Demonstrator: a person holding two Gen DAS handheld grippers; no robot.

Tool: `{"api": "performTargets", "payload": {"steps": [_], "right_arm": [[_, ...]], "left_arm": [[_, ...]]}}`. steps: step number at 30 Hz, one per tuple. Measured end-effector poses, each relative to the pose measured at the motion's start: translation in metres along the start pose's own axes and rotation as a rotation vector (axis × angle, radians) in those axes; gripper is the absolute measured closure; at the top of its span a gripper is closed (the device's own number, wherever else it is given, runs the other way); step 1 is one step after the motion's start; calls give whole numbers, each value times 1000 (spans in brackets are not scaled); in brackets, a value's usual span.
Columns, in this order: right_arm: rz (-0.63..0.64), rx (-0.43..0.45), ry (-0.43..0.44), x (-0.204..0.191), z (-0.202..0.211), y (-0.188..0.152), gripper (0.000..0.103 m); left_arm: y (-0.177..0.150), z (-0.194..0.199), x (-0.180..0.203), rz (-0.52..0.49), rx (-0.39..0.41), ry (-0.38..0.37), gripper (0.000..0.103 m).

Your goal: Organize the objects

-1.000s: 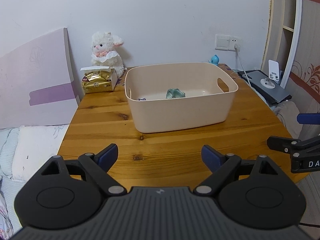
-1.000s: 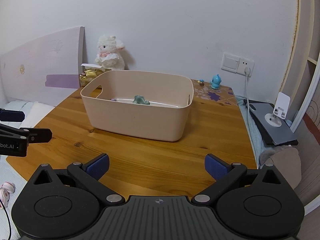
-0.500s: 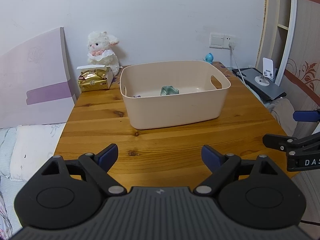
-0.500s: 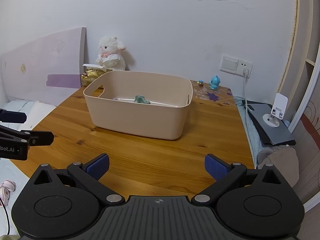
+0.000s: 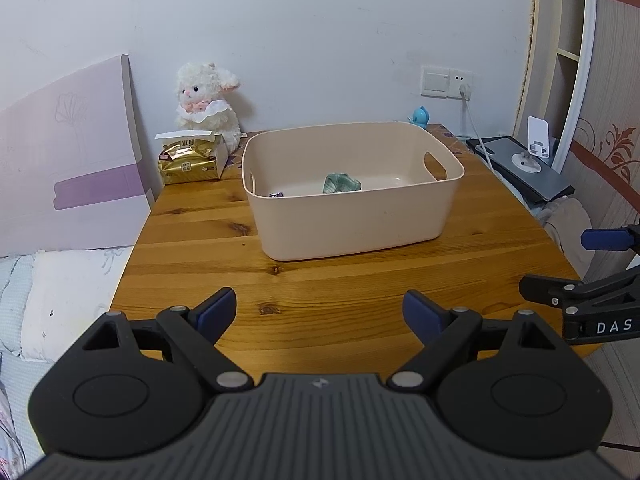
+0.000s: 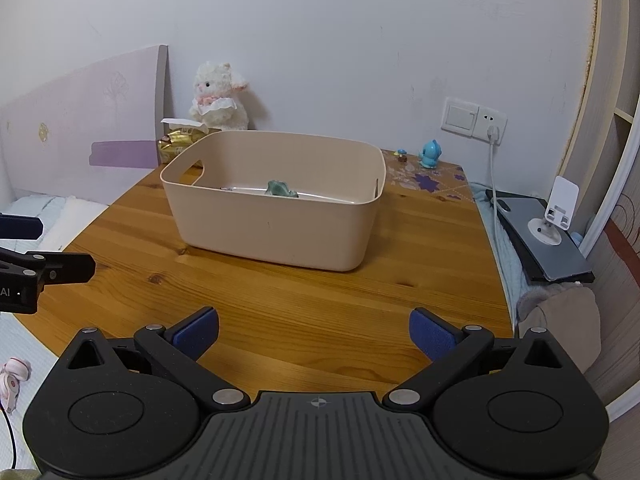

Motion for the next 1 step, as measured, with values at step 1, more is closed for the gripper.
{"api": "performTargets", "payload": {"steps": [1], "right_arm": [[-1,-1,-1,0,-1,0,0]], "left_arm": [[0,0,0,0,0,0,12]]}}
Point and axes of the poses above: each gripper's, at about its wrist camera, not at the fingertips, and z roughly against the way its jaws point, x to its right, y to its top, the point moved 1 cm from there along -z, roughly the way its jaws point, and after that the axes turned 13 degrees about x, right-handed, at the moved point
